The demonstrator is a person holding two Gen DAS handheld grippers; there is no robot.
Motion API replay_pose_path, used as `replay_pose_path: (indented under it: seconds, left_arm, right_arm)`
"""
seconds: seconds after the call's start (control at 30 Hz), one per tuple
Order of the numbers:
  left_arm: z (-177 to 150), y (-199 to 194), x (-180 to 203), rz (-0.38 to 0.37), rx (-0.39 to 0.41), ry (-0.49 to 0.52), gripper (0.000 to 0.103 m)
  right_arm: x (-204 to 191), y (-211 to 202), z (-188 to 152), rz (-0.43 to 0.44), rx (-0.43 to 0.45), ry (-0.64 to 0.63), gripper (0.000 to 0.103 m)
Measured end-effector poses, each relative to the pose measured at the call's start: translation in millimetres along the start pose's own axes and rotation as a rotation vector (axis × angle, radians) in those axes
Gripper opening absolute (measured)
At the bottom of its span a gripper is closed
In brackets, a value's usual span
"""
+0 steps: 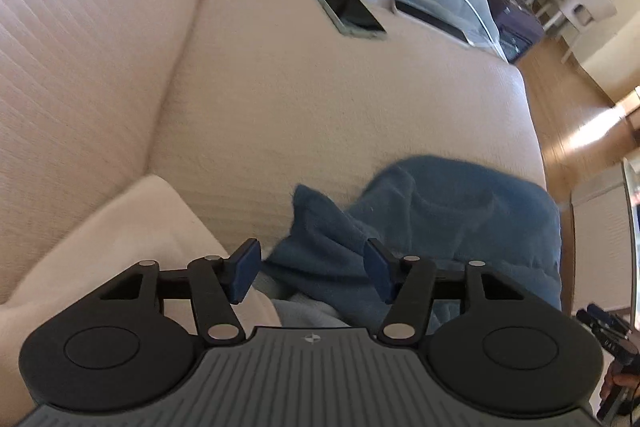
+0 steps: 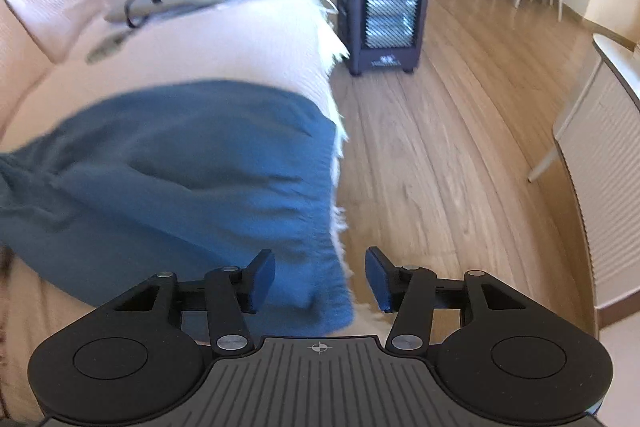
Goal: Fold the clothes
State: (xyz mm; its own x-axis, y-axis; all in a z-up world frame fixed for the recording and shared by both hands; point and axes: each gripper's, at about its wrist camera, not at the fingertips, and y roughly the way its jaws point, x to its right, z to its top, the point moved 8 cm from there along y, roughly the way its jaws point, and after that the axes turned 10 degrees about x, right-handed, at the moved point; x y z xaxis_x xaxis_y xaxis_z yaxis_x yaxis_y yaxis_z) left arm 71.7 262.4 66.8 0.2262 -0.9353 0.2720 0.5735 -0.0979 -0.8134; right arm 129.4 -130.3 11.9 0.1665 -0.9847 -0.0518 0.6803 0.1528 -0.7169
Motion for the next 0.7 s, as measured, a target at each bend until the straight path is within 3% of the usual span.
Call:
replay_pose_path:
  seconds: [0.13, 0.2, 0.23, 0.3, 0.4, 0.6, 0.7]
  left_arm:
    - [-9, 19, 3, -0.004, -0.021, 0.042, 0.053]
    - [-13, 28, 5, 0.003, -0.028, 0.072, 0.039]
    - [-14, 31, 5, 0.010, -0.029, 0.083, 0.023]
    - [-14, 32, 8, 0.016, -0.026, 0.094, 0.004]
    - [-9, 16, 24, -0.011, 0.023, 0.124, 0.002]
    - [-6, -39, 109, -0.254, 0.097, 0.210, 0.002]
    - [-20, -49, 168, -0.393, 0.099, 0.308, 0.002]
  right_arm:
    - [-16, -4, 5, 0.051, 0.017, -0.001, 0.050]
    - [-24, -6, 8, 0.076, 0.025, -0.002, 0.050]
    - [-29, -7, 10, 0.089, 0.029, -0.003, 0.050]
    - [-35, -8, 8, 0.105, 0.030, -0.002, 0.050]
    - [-39, -12, 5, 0.117, 0.035, 0.002, 0.050]
    - [-42, -17, 2, 0.128, 0.042, 0.015, 0.050]
    - [-46, -20, 2, 0.135, 0.051, 0.018, 0.050]
